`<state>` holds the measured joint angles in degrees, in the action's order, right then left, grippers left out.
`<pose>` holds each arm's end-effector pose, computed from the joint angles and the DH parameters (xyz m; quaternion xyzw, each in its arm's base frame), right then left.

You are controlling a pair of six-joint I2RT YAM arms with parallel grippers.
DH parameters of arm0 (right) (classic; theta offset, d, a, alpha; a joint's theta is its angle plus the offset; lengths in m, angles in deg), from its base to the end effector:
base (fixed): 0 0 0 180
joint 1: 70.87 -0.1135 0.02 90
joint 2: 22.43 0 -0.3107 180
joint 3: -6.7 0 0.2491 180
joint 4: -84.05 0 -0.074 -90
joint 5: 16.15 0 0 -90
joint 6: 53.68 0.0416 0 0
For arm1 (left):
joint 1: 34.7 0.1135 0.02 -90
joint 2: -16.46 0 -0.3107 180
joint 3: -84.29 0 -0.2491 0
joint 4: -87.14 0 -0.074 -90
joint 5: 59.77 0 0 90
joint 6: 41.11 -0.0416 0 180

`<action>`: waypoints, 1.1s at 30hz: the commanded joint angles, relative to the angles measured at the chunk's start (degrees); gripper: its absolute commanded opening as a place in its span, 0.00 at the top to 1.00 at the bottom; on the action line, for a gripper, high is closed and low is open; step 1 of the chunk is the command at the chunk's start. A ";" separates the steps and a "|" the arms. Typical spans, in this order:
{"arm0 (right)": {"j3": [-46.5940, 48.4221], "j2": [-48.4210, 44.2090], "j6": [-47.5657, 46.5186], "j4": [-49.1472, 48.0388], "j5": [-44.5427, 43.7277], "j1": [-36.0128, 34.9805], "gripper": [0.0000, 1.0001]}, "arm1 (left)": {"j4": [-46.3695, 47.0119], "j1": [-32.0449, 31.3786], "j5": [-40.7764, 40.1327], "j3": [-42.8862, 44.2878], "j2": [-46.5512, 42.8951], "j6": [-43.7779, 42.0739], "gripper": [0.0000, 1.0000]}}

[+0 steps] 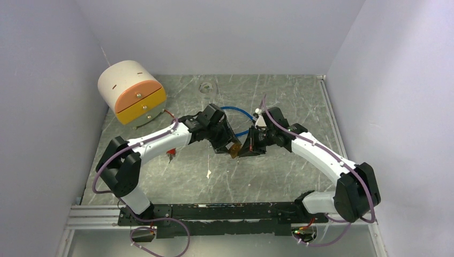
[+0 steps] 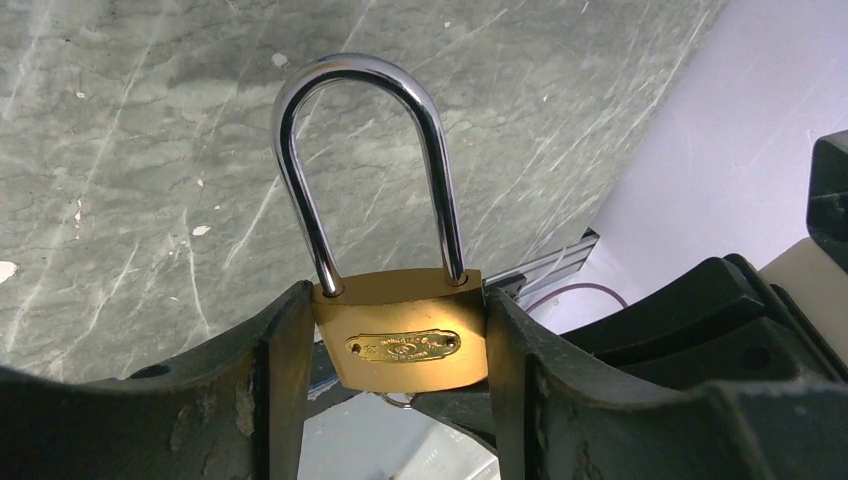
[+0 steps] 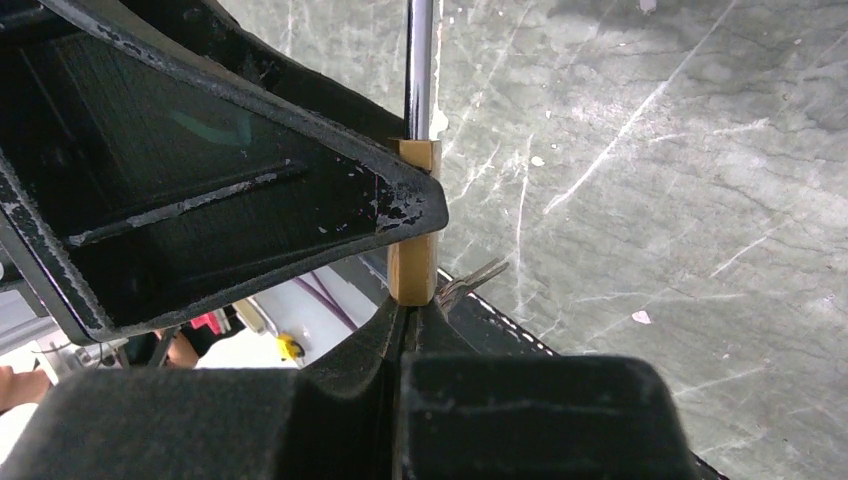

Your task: Unlock with the key

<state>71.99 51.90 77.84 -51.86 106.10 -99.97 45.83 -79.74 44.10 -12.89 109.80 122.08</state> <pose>0.2055 0.1398 0.2862 0.0113 0.9155 0.3906 0.0956 0.2429 -0.2573 0.2883 -0.1898 0.9196 -0.3371 0.0687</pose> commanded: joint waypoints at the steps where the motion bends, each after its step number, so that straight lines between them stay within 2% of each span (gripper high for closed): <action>1: 2.97 0.51 -1.16 -7.97 -1.12 0.89 1.00 | 5.03 -2.02 9.43 2.43 -5.36 0.20 0.97; 7: 0.24 -2.21 4.05 -13.51 -1.46 1.23 1.00 | 11.08 -2.05 7.35 -0.33 -7.30 1.89 0.97; 12: -10.60 -9.60 21.88 -31.38 7.83 5.59 1.00 | 21.50 -2.04 1.10 -6.70 -12.52 1.63 0.94; 18: -17.66 -13.91 40.53 -47.65 13.71 7.81 1.00 | 37.44 -2.04 -3.96 -14.36 -17.36 3.62 0.92; 23: -21.65 -14.48 51.39 -58.71 15.56 8.05 1.00 | 41.75 -2.06 -5.24 -15.22 -18.40 3.06 0.93; 25: -21.02 -14.55 49.39 -57.32 15.84 8.14 1.00 | 40.78 -2.03 -5.91 -15.06 -18.78 3.17 0.93; 27: -17.35 -15.14 40.04 -46.46 15.06 8.23 0.98 | 39.34 -2.07 -7.24 -14.79 -19.32 2.48 0.93; 29: -10.59 -16.37 25.48 -31.30 10.78 8.17 0.77 | 36.44 -2.03 -9.12 -14.43 -20.09 2.30 0.94; 30: -7.67 -17.58 16.73 -24.14 6.75 8.10 0.59 | 34.47 -2.05 -10.53 -14.16 -20.51 2.33 0.95; 31: -6.00 -18.43 11.20 -19.50 3.75 8.10 0.49 | 32.49 -2.06 -11.62 -13.82 -20.88 2.47 0.95; 33: -4.95 -19.98 4.36 -16.36 -0.05 8.05 0.35 | 28.92 -2.02 -13.33 -13.10 -21.25 2.97 0.96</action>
<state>60.07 36.51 104.55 -81.85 115.71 -91.93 76.17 -80.87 33.71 -28.89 92.79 124.53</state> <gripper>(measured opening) 0.530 0.588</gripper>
